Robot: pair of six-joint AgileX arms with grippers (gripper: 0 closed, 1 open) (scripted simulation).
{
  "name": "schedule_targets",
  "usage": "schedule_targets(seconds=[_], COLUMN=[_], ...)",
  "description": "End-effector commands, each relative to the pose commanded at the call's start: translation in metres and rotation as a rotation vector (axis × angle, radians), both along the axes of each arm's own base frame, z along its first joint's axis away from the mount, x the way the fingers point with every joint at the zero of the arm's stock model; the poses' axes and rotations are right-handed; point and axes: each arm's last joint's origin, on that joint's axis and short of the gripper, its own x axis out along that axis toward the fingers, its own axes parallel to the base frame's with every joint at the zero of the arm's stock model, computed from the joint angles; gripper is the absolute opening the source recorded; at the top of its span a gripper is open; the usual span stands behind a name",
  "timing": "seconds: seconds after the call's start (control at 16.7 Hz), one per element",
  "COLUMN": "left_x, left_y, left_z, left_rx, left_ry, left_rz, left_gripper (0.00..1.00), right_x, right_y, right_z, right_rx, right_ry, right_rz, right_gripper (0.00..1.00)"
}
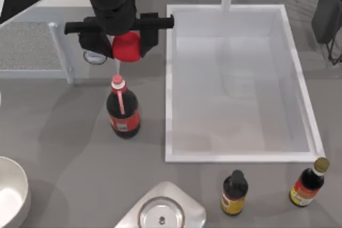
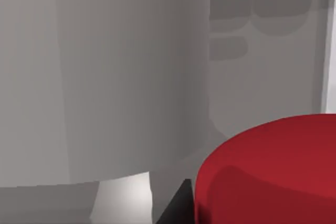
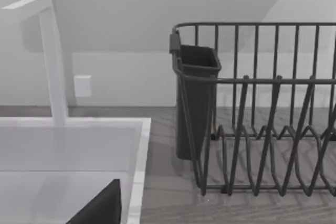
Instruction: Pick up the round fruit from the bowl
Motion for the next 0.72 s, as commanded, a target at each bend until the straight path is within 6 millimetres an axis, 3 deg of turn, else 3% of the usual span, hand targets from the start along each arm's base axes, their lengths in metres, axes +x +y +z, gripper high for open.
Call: schedule_targets(seconds=[0.48, 0.72], left_x=[0.0, 0.0], left_y=[0.0, 0.0], left_z=[0.0, 0.0], left_rx=[0.0, 0.0], left_ry=[0.0, 0.0], left_rz=[0.0, 0.0], left_gripper=[0.98, 1.0], right_x=[0.0, 0.0], right_y=[0.0, 0.0], right_z=[0.0, 0.0], right_rx=[0.0, 0.0], right_ry=[0.0, 0.0], right_rz=[0.0, 0.0], right_gripper=[1.0, 1.0])
